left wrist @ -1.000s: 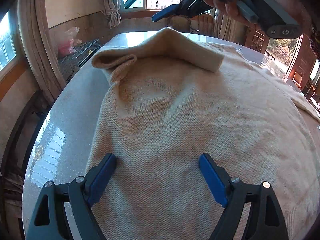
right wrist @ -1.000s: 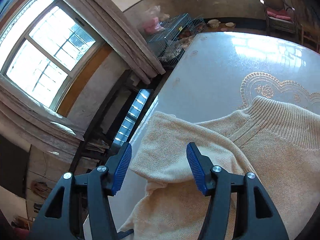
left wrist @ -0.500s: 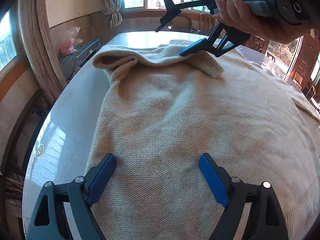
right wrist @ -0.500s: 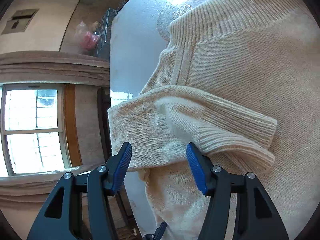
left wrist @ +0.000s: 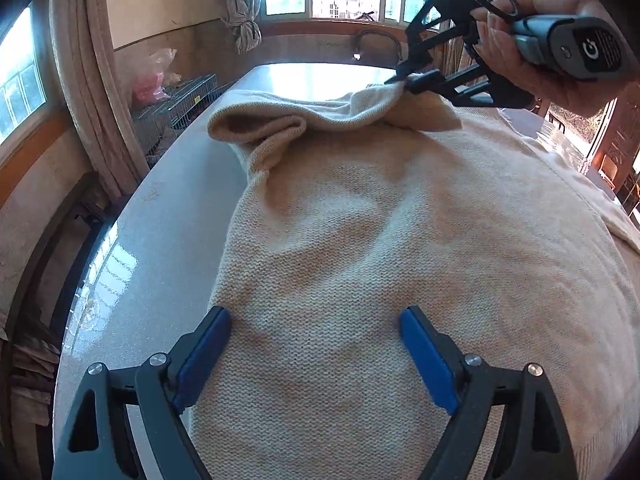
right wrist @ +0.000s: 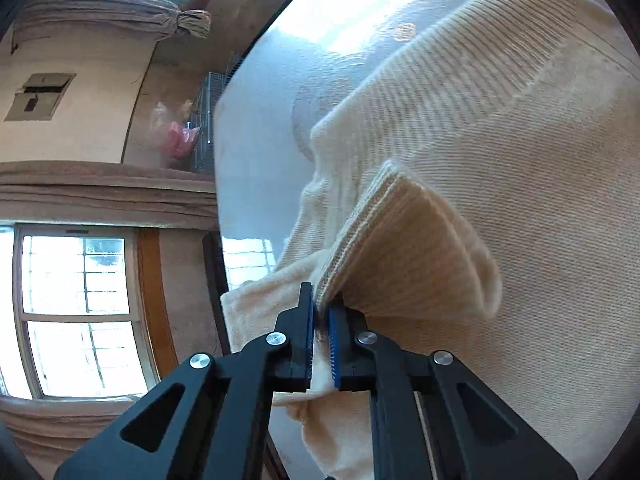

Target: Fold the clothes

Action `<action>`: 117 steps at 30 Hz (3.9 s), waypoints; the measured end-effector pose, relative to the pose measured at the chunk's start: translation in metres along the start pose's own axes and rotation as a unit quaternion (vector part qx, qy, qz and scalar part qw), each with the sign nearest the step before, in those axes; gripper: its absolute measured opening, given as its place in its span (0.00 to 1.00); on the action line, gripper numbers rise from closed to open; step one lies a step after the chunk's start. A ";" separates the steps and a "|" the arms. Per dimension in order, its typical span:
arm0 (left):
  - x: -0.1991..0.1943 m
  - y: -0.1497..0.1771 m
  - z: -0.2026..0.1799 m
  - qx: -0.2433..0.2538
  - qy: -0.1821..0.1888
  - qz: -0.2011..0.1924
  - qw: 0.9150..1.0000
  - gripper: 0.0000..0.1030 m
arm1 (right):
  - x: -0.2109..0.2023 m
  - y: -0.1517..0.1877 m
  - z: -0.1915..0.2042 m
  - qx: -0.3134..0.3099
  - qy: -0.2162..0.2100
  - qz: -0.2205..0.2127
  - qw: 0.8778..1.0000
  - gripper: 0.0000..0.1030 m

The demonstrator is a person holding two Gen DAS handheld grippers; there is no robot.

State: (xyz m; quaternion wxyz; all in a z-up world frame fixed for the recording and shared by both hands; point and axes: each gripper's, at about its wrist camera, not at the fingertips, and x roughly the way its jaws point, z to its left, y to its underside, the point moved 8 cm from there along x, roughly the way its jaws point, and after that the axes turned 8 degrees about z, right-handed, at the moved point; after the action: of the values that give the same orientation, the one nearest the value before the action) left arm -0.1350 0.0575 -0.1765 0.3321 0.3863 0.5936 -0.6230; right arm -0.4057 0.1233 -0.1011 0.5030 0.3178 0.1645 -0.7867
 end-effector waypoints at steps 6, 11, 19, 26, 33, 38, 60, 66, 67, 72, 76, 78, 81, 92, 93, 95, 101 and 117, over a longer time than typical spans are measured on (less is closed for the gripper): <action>0.000 0.002 -0.004 0.001 -0.002 0.000 1.000 0.87 | 0.049 0.046 0.169 -0.146 -0.126 0.073 0.979 0.07; 0.000 0.004 -0.004 0.001 -0.002 0.000 1.000 0.87 | 0.106 0.123 0.268 -0.254 -0.197 0.183 0.929 0.24; -0.002 0.002 -0.004 0.001 0.001 0.006 1.000 0.87 | 0.048 0.118 0.202 -0.421 0.019 0.082 0.903 0.64; 0.005 -0.036 -0.010 0.019 -0.038 0.005 0.999 0.87 | -0.129 0.014 -0.024 -0.361 0.377 -0.093 0.848 0.64; 0.032 -0.095 -0.042 0.118 -0.154 -0.047 0.980 0.88 | -0.260 -0.032 -0.232 -0.176 0.466 -0.085 0.863 0.64; 0.046 -0.096 -0.069 0.159 -0.251 -0.071 0.952 0.84 | -0.282 -0.042 -0.275 -0.183 0.430 -0.094 0.879 0.80; 0.111 -0.140 -0.198 0.209 -0.241 -0.072 0.945 0.63 | -0.383 -0.096 -0.288 -0.161 0.371 -0.165 0.899 0.87; 0.090 -0.113 -0.176 0.158 -0.158 -0.039 0.974 0.63 | -0.301 -0.003 -0.210 -0.192 0.263 -0.086 0.942 0.87; 0.087 -0.107 -0.173 0.152 -0.148 -0.032 0.977 0.63 | -0.283 0.016 -0.204 -0.219 0.286 -0.069 0.930 0.87; 0.065 -0.061 -0.162 0.179 -0.154 -0.054 0.970 0.63 | -0.211 0.100 -0.201 -0.347 0.392 -0.004 0.852 0.87; 0.052 -0.038 -0.164 0.224 -0.171 -0.083 0.956 0.63 | -0.191 0.147 -0.220 -0.360 0.425 0.022 0.830 0.87; 0.046 -0.031 -0.167 0.238 -0.176 -0.088 0.951 0.63 | -0.199 0.161 -0.228 -0.348 0.420 0.020 0.838 0.87; 0.039 -0.022 -0.168 0.249 -0.177 -0.090 0.948 0.63 | -0.211 0.184 -0.239 -0.329 0.412 0.015 0.850 0.87; 0.001 0.037 -0.160 0.340 -0.169 -0.126 0.917 0.63 | -0.250 0.264 -0.281 -0.276 0.390 0.025 0.878 0.90; -0.002 0.040 -0.158 0.349 -0.162 -0.119 0.916 0.63 | -0.252 0.270 -0.283 -0.276 0.390 0.034 0.878 0.90; -0.009 0.036 -0.161 0.355 -0.142 -0.110 0.917 0.63 | -0.254 0.267 -0.267 -0.282 0.366 0.020 0.887 0.90; -0.022 -0.001 -0.203 0.304 -0.080 -0.127 0.941 0.63 | -0.229 0.254 -0.222 -0.310 0.322 0.001 0.895 0.90; -0.039 0.092 -0.185 0.363 -0.067 -0.089 0.925 0.64 | -0.226 0.329 -0.263 -0.381 0.354 0.055 0.853 0.95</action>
State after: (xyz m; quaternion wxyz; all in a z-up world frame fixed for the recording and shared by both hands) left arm -0.0201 0.2330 -0.1860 0.1513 0.3836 0.3350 -0.8472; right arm 0.0431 0.2861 -0.1268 0.5347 0.3671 0.6002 -0.4681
